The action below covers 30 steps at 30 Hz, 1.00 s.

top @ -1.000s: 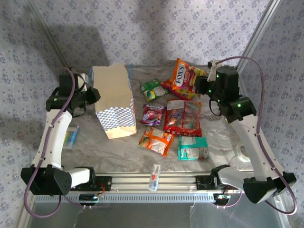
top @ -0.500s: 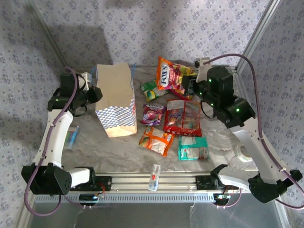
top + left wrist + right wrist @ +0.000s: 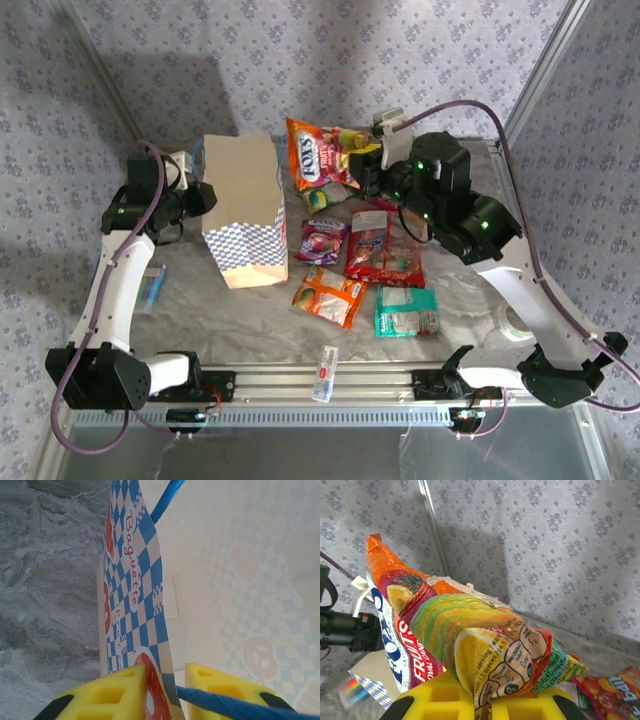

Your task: Place the snacks into the paper bag

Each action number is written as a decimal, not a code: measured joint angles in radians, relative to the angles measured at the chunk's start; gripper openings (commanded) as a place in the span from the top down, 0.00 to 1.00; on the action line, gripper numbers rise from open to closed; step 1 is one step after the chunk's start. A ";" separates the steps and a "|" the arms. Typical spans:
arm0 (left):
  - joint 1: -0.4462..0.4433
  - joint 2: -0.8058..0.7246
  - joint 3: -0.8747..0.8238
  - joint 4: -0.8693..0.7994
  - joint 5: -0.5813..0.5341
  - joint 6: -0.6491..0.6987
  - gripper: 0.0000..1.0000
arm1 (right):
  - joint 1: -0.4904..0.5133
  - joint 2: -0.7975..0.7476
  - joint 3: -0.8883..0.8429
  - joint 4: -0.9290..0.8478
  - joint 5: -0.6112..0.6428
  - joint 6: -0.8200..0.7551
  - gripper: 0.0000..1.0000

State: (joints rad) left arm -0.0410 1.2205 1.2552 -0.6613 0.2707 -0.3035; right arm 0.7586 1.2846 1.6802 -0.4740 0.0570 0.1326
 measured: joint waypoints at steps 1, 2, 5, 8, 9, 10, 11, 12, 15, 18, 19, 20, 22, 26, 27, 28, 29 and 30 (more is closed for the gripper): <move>0.000 -0.001 0.000 0.002 0.000 0.000 0.70 | 0.007 0.010 0.005 0.008 -0.004 -0.003 0.93; 0.000 -0.002 0.000 0.001 0.000 -0.001 0.70 | 0.012 0.019 0.010 0.014 -0.008 -0.005 0.93; 0.000 -0.004 0.000 0.002 0.000 0.000 0.70 | 0.029 0.053 0.021 0.037 -0.024 -0.011 0.93; 0.000 -0.015 -0.003 0.002 -0.001 0.000 0.68 | 0.051 0.103 0.048 0.050 -0.038 -0.011 0.94; 0.000 -0.021 -0.004 0.002 -0.001 -0.001 0.67 | 0.058 0.121 0.061 0.053 -0.044 -0.011 0.94; 0.000 -0.027 -0.004 0.003 -0.001 -0.001 0.66 | 0.065 0.139 0.073 0.060 -0.050 -0.010 0.94; 0.000 -0.032 -0.004 0.003 0.000 -0.001 0.66 | 0.071 0.154 0.082 0.066 -0.057 -0.010 0.94; 0.000 -0.037 -0.004 0.004 0.000 -0.001 0.66 | 0.076 0.167 0.089 0.074 -0.065 -0.010 0.94; 0.000 -0.047 -0.006 0.005 0.000 -0.001 0.66 | 0.085 0.200 0.109 0.086 -0.092 -0.006 0.94; 0.002 -0.048 -0.015 0.008 0.000 -0.004 0.66 | 0.089 0.232 0.139 0.090 -0.107 0.003 0.94; 0.002 -0.048 -0.018 0.008 0.000 -0.004 0.66 | 0.089 0.241 0.150 0.091 -0.109 0.006 0.94; 0.002 -0.048 -0.021 0.008 0.000 -0.004 0.66 | 0.090 0.251 0.159 0.091 -0.110 0.009 0.94; 0.006 -0.048 -0.022 0.008 0.002 -0.008 0.65 | 0.091 0.270 0.177 0.098 -0.114 0.013 0.94; 0.011 -0.049 -0.022 0.008 0.007 -0.017 0.65 | 0.091 0.319 0.205 0.113 -0.129 0.029 0.94; 0.013 -0.049 -0.022 0.008 0.008 -0.019 0.65 | 0.091 0.333 0.213 0.114 -0.134 0.035 0.94; 0.013 -0.050 -0.023 0.008 0.010 -0.021 0.65 | 0.091 0.350 0.224 0.115 -0.142 0.041 0.94; 0.013 -0.050 -0.023 0.008 0.010 -0.022 0.65 | 0.091 0.366 0.232 0.118 -0.151 0.046 0.94; 0.014 -0.052 -0.025 0.009 0.011 -0.023 0.65 | 0.091 0.379 0.236 0.120 -0.158 0.052 0.94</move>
State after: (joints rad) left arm -0.0273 1.1683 1.2304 -0.6525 0.2813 -0.3260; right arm 0.8497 1.6638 1.9163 -0.3538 -0.1005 0.1848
